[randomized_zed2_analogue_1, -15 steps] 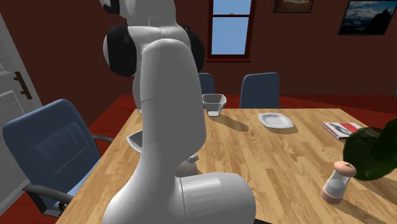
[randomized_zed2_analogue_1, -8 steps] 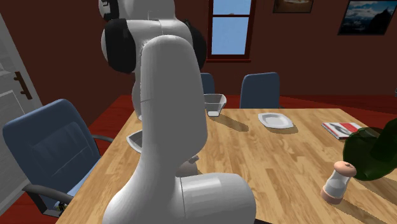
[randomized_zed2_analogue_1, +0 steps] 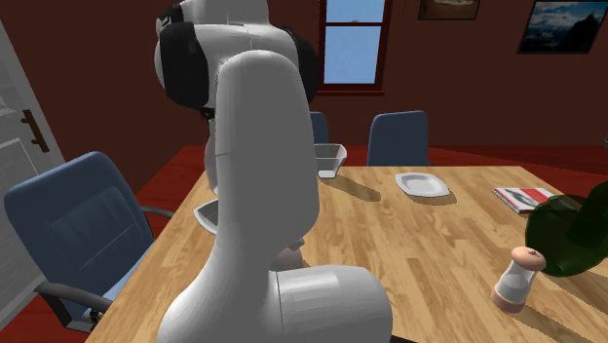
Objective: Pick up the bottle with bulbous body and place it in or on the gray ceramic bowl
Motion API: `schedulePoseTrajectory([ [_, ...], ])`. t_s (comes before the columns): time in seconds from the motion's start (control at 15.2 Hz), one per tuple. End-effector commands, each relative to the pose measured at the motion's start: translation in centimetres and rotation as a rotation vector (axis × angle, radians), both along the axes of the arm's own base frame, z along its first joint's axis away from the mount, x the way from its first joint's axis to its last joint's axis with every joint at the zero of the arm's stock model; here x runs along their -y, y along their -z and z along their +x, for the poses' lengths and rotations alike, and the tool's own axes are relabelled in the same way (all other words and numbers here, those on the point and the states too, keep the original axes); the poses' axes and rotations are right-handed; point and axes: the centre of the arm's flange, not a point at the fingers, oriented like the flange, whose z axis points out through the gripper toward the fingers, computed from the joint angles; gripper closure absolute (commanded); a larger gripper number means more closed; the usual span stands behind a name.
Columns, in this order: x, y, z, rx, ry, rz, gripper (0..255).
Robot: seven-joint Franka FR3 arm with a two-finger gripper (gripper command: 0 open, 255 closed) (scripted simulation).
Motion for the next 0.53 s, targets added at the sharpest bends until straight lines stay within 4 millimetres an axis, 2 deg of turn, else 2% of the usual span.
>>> schedulePoseTrajectory([
  [0.0,0.0,1.1,-0.1,0.001,0.000,0.001,255],
  [0.46,0.0,4.8,-0.1,0.001,0.000,0.001,255],
])
